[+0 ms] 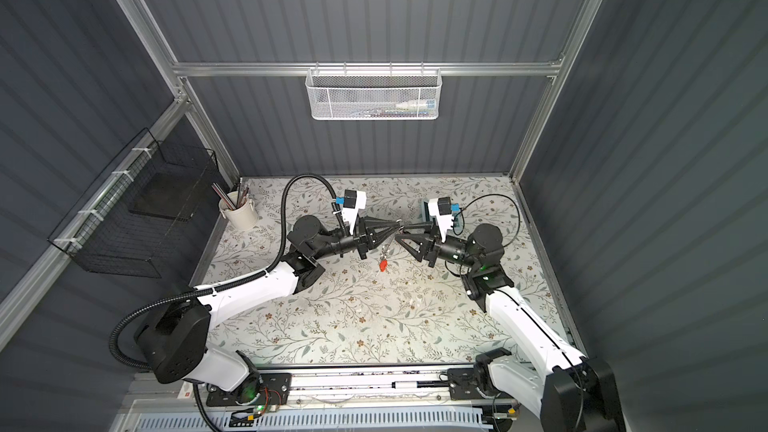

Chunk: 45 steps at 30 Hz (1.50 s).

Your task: Put the keys on the keyring

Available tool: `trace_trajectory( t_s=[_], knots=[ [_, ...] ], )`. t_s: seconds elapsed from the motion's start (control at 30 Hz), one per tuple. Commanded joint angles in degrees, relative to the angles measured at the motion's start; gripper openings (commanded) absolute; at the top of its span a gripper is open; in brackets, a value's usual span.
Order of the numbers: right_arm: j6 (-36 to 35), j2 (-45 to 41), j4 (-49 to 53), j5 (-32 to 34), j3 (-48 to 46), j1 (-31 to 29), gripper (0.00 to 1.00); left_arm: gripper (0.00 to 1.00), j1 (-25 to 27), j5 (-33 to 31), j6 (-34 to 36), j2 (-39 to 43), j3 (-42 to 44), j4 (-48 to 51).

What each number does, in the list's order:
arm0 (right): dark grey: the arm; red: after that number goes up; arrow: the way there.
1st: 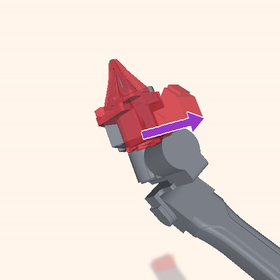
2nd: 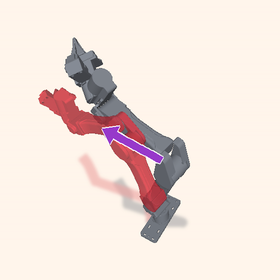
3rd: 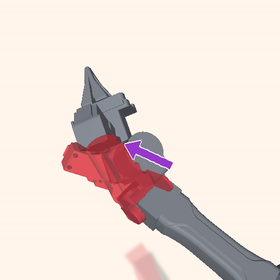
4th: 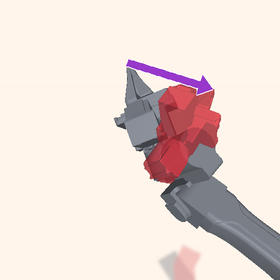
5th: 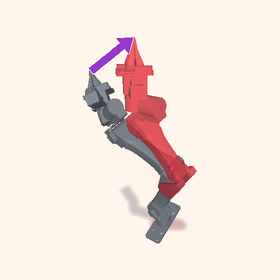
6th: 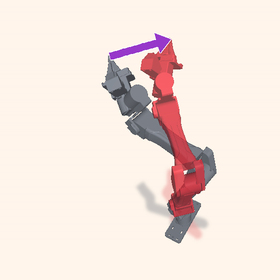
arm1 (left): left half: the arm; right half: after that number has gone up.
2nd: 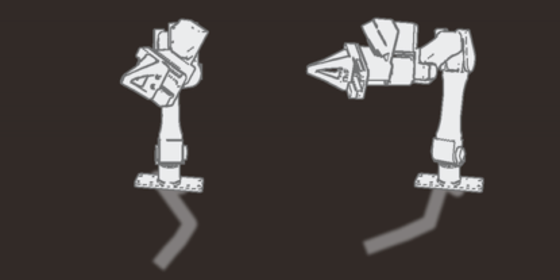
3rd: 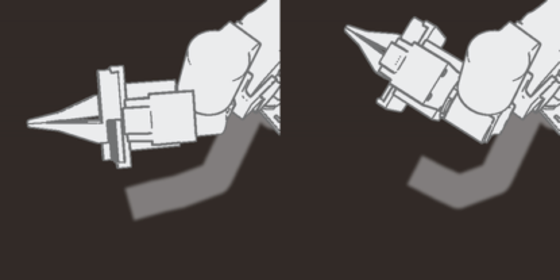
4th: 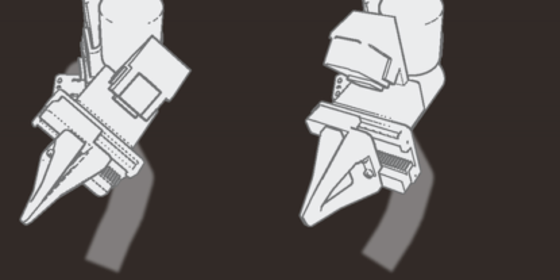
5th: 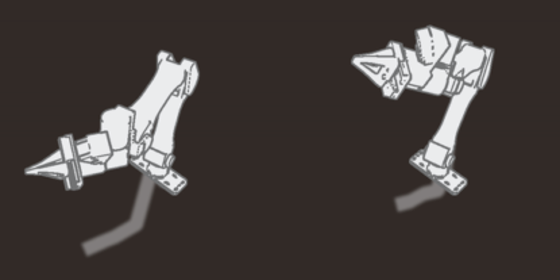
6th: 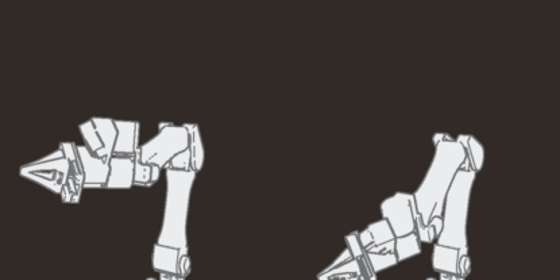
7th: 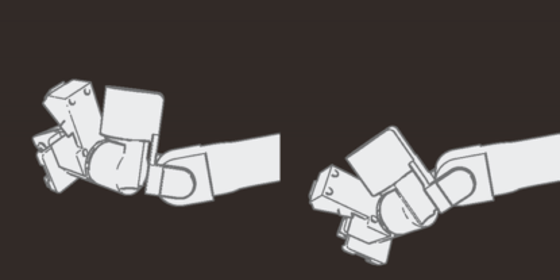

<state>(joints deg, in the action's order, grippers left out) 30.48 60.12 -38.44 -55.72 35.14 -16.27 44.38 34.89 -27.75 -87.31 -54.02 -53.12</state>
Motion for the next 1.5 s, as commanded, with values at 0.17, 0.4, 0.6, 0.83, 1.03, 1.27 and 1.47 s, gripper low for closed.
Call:
trace_trajectory(
  t_s=[0.17, 0.4, 0.6, 0.83, 1.03, 1.27, 1.47],
  knots=[
    [-1.65, -0.33, 1.02, 0.48, -1.25, -0.35, 0.38, 0.0, 0.59, 0.7, -1.92, -0.06, -0.48, -1.68],
    [-1.34, 1.29, 0.34, 0.26, -1.38, -0.33, 0.28, 0.0, 0.55, 1.2, -1.88, 0.3, -1.06, -0.93],
    [-1.0, 1.11, 0.68, -0.15, -1.21, -0.34, 0.2, 0.0, 0.12, -0.49, -0.16, 1.38, -0.25, 1.64],
    [-2.61, -1.69, 4.95, 0.06, -1.47, -0.34, 0.06, 0.0, -1.6, -0.64, -0.31, 2.75, 0.23, 2.77],
    [-3.99, -2.64, 7.82, 0.29, -0.23, -0.1, 0.03, 0.0, -2.33, 1.33, 0.23, 3.57, 0.57, 4.92],
    [-3.74, -1.95, 7.9, 0.03, 1.03, 0.54, 0.03, 0.0, -2.48, 3.54, 1.77, 4.57, 0.91, 8.19],
    [-3.25, -1.41, 7.68, -0.32, 1.88, 0.55, 0.04, 0.0, -2.49, 4.78, 3.75, 4.91, 0.54, 11.17]
  ],
)
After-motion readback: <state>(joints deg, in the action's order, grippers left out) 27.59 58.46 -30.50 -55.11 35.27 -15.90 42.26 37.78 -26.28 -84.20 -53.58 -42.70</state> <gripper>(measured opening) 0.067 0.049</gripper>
